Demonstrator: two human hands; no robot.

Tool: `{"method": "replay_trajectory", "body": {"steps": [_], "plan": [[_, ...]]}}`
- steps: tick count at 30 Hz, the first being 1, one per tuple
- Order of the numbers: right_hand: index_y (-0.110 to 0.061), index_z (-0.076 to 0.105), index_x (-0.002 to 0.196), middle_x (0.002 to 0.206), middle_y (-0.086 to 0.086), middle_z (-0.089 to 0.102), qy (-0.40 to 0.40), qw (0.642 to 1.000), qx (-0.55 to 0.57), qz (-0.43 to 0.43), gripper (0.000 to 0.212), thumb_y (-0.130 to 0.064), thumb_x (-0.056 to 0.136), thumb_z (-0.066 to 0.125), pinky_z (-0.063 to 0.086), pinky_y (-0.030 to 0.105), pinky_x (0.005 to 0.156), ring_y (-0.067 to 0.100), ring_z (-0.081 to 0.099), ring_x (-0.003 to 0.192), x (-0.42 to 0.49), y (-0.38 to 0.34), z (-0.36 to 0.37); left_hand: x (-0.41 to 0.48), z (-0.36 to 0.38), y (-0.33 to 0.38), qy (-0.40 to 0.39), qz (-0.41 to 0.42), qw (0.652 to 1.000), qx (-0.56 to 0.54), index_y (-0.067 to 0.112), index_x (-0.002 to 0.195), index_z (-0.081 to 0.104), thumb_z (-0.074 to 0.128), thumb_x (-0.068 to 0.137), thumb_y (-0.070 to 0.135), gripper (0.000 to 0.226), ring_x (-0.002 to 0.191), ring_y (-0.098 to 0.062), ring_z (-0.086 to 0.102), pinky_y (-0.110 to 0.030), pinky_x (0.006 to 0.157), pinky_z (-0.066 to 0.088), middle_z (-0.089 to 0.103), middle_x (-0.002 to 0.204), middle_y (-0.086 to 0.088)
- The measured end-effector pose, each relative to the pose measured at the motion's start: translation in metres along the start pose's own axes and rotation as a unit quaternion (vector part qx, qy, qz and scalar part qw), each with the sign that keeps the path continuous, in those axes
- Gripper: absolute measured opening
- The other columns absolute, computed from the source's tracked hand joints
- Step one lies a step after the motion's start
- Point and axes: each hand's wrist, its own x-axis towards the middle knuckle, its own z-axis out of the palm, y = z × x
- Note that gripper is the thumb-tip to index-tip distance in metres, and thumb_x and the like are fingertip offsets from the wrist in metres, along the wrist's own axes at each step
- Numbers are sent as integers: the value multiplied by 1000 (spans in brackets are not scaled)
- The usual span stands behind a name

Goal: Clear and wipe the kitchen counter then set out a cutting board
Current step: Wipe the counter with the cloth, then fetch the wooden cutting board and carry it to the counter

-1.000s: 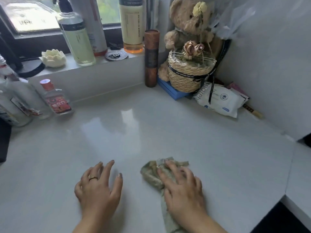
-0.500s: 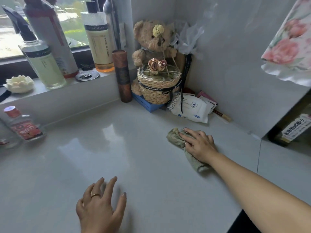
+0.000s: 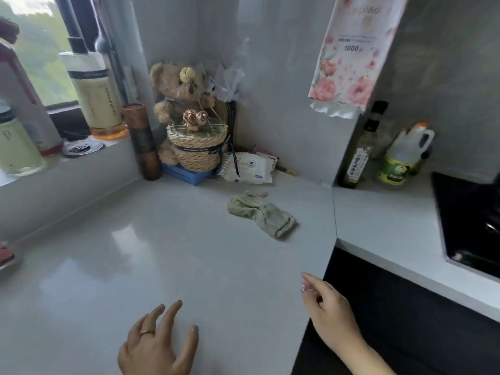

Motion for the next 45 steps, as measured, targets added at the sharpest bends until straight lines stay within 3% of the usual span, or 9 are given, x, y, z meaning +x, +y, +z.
{"method": "replay_trajectory", "body": {"steps": [6,10,16,23,26,31,39,42,45], "plan": [[-27,63,113,81,-11,69,116,980,8,159,29,-19,86,59,46,9,68,3,66,72,-161,27,-38,-49,8,3,-127,101,980,-111,24,111,65,38,54,60,73,110,-36,56,-48,94,42,67,112,-12],[-25,60,116,74,-10,66,160,959,7,235,30,-17,88,57,43,7,65,16,68,74,-246,36,-69,-90,20,39,-270,148,930,-202,19,109,61,65,79,23,31,91,-29,64,-44,84,49,69,92,-8],[-19,60,115,60,-10,62,288,906,11,310,30,-15,86,60,39,1,60,-9,56,55,-360,67,-105,-172,51,97,-398,293,848,-188,27,101,63,65,79,24,22,74,-5,64,-28,68,47,68,72,13],[-24,59,118,81,-9,66,429,802,49,413,35,-20,83,64,39,7,61,-3,62,70,-508,111,-142,-321,80,158,-500,420,750,-104,21,97,65,66,78,18,19,66,-8,63,-23,60,45,68,68,12],[-19,61,117,70,-11,59,488,748,72,443,35,-16,82,65,40,11,62,-9,59,62,-584,138,-162,-406,87,183,-528,463,707,-84,19,101,65,66,77,14,24,69,-14,63,-25,68,44,71,77,1],[-16,63,112,80,-3,61,567,662,129,474,29,-15,83,64,46,31,85,15,60,77,-700,177,-202,-549,96,220,-552,490,669,-88,20,96,67,69,74,9,25,58,19,55,-27,69,42,66,69,6],[-33,61,108,84,-8,62,605,584,137,524,26,-24,83,62,40,21,77,11,60,81,-808,224,-257,-707,132,259,-596,541,588,-78,33,82,59,67,77,9,26,54,2,60,-14,56,41,64,62,14],[-32,60,107,96,-2,65,599,566,144,548,26,-22,83,63,42,13,82,10,60,85,-827,254,-277,-741,164,278,-625,527,574,-46,15,89,64,67,74,-1,23,63,-17,60,-5,56,45,65,67,-4],[-20,47,126,100,-6,55,557,603,162,548,34,-21,92,50,36,-1,73,1,50,88,-845,287,-305,-774,206,306,-647,501,575,10,-10,105,60,62,74,-12,30,67,-28,55,-14,65,45,60,69,-12]]}}
